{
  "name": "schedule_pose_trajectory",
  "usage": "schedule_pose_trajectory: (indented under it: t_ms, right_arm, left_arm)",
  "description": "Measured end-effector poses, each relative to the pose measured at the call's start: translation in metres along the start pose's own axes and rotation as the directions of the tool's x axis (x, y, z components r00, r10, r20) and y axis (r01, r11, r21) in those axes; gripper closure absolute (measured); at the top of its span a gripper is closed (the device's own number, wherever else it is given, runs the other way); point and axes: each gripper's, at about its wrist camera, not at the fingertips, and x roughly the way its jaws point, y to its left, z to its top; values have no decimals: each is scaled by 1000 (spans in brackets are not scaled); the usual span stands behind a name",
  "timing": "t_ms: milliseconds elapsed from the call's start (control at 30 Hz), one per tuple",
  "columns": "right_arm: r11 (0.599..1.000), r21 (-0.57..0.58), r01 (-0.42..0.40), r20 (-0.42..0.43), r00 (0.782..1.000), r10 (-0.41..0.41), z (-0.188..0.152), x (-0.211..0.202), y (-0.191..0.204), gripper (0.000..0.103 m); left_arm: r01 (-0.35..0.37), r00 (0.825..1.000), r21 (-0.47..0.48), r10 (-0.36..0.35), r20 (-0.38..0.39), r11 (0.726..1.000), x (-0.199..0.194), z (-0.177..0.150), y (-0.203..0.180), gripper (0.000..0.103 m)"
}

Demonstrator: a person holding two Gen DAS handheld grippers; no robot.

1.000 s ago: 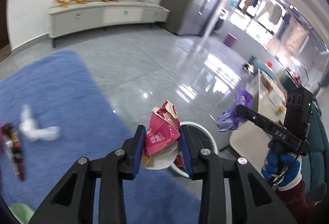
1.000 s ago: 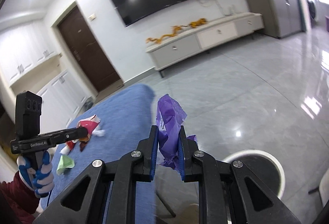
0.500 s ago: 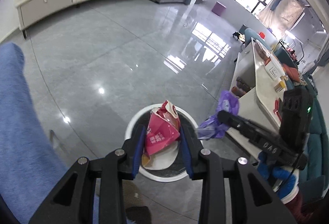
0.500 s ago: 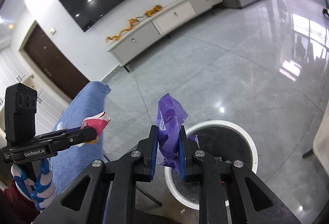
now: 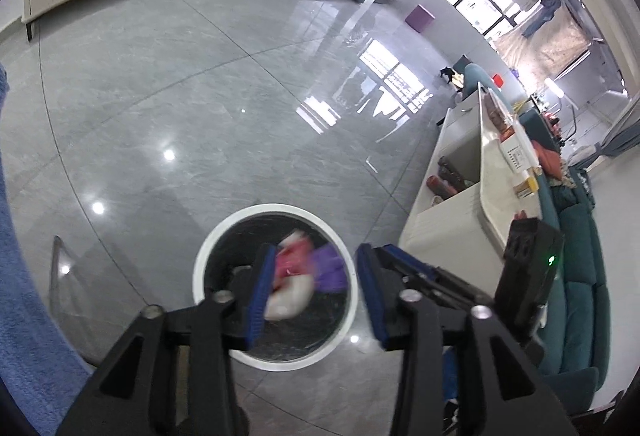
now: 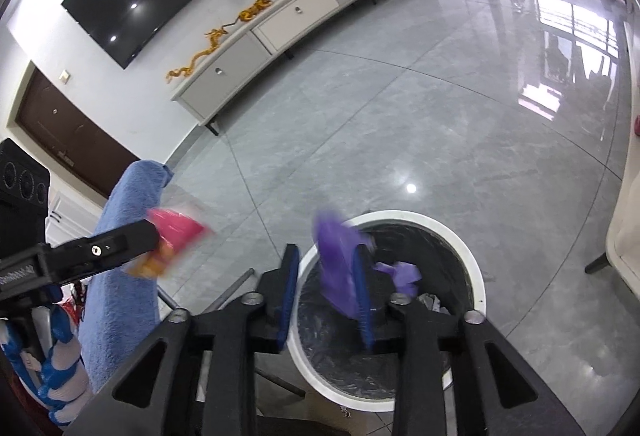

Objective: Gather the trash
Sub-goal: 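Carry both items over the bin and open both tools to drop them, then move both open tools back toward the remaining trash on the rug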

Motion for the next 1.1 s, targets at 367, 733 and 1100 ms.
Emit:
schedule_pose_trajectory:
  t_ms: [367,733,1100]
  right_arm:
    - [999,12,42,22,999,-42,1,-9,-1,67]
    - [998,-48,39,102,994,-34,9,-48,28,66]
    - [976,-215,-14,190,980,55,8,-100,107,61]
  left_arm:
    - [-19,999,20,19,39,1000,-24,-4,2,55]
    - [-192,951,22,181,251,981,-118,-27,11,51]
    - [-353,815,-131,373,444,927,-259,-84,72,45]
